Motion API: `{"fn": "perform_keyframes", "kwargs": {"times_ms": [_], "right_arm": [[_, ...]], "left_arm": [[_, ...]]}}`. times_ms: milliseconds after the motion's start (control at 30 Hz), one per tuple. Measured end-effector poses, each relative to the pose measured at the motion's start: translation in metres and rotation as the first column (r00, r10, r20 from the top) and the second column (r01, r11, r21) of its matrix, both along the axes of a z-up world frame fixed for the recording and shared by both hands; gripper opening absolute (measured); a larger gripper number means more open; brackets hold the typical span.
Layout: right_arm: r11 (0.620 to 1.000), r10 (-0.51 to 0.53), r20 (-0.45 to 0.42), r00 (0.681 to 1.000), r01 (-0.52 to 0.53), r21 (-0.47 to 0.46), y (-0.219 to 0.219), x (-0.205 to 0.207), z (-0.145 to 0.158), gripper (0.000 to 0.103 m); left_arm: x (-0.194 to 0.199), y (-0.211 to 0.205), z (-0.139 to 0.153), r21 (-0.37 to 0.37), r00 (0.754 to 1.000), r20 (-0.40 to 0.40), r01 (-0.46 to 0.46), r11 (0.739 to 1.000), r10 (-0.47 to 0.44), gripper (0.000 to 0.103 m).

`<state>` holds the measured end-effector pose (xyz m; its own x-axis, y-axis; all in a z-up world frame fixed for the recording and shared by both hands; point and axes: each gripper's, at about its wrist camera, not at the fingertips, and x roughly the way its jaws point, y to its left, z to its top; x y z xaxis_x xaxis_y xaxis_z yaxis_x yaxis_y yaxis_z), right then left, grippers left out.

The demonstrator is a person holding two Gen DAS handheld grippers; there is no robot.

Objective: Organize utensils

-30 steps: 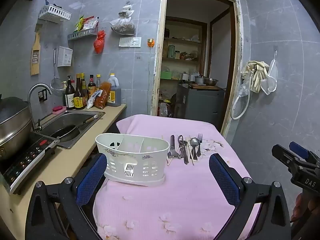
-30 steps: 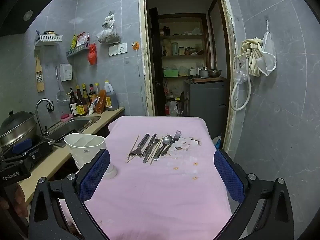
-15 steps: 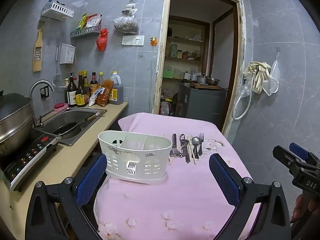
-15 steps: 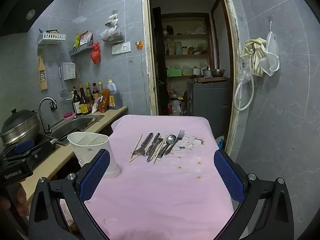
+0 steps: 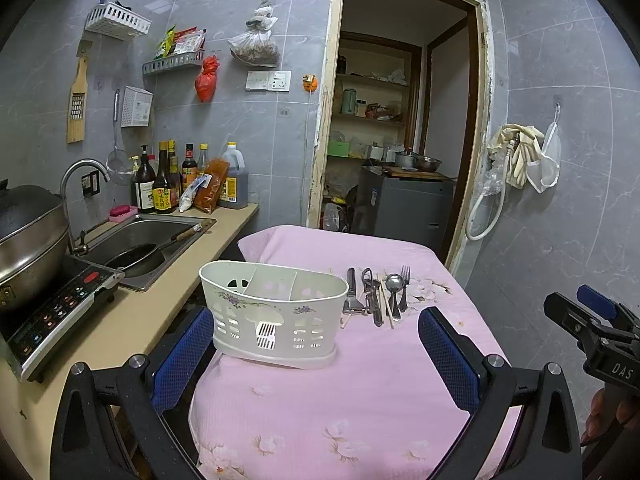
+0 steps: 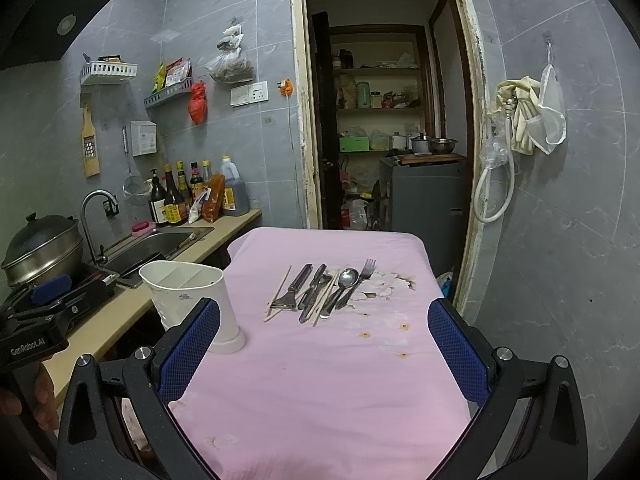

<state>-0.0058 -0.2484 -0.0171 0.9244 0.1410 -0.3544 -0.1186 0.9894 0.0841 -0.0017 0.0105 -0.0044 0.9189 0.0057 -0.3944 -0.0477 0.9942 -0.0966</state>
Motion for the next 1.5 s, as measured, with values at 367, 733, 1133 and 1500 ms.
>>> {"fn": "perform_keyframes", "kwargs": {"times_ms": [367, 733, 1133, 1500], "right_arm": [[1.0, 0.001, -0.001, 1.0, -0.001, -0.005, 0.0037, 0.0, -0.0007, 0.102], [1.0, 0.003, 0.0, 1.0, -0.003, -0.004, 0.0042, 0.0, -0.0001, 0.102], [1.0, 0.006, -0.001, 1.0, -0.006, -0.004, 0.006, -0.0001, -0.0001, 0.102], [1.0, 0.009, -0.004, 1.0, -0.009, -0.007, 0.009, 0.0027, -0.001, 0.102]], "left_arm": [[0.0001, -0.0002, -0.0001, -0.002, 1.0, -0.001, 0.0, 1.0, 0.0, 0.103], [0.0001, 0.0002, -0.0006, -0.003, 1.0, -0.001, 0.0, 1.0, 0.0, 0.103], [0.0001, -0.0006, -0.0011, -0.002, 1.0, -0.001, -0.002, 1.0, 0.002, 0.103], [0.0003, -0.0008, -0.0012, -0.003, 1.0, -0.002, -0.001, 1.0, 0.001, 0.103]]}}
